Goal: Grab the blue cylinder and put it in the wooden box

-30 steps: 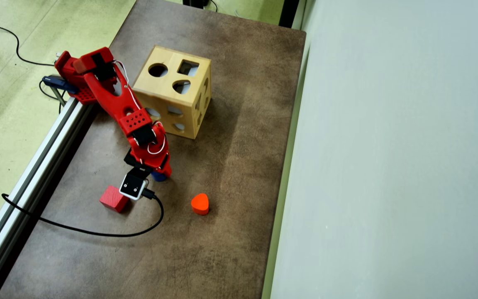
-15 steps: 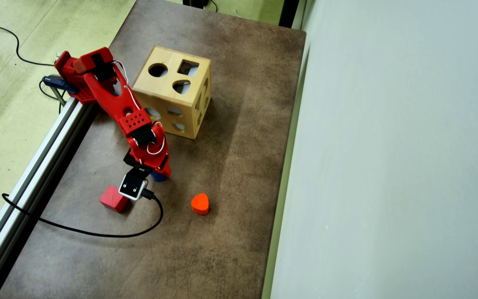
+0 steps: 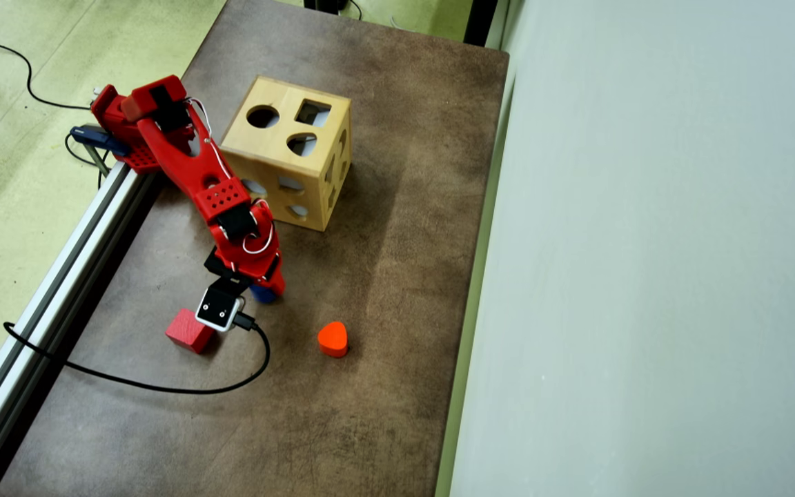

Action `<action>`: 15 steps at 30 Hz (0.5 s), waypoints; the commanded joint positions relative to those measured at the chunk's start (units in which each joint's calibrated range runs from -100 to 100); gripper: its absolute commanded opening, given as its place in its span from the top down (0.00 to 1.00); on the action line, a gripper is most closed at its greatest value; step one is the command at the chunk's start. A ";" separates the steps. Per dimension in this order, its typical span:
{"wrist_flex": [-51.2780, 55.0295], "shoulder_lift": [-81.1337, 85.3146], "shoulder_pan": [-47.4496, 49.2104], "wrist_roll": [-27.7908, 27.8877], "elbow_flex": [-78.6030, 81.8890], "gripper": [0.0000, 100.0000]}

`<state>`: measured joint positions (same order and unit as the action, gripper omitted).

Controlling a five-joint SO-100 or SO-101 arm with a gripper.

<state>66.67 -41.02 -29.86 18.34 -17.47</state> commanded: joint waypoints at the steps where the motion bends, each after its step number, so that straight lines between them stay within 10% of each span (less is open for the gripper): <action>1: 0.52 7.60 -0.15 -0.98 -2.21 0.97; 15: 5.43 18.13 -0.15 -2.83 -1.76 0.97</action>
<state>68.68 -31.95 -29.86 16.43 -17.47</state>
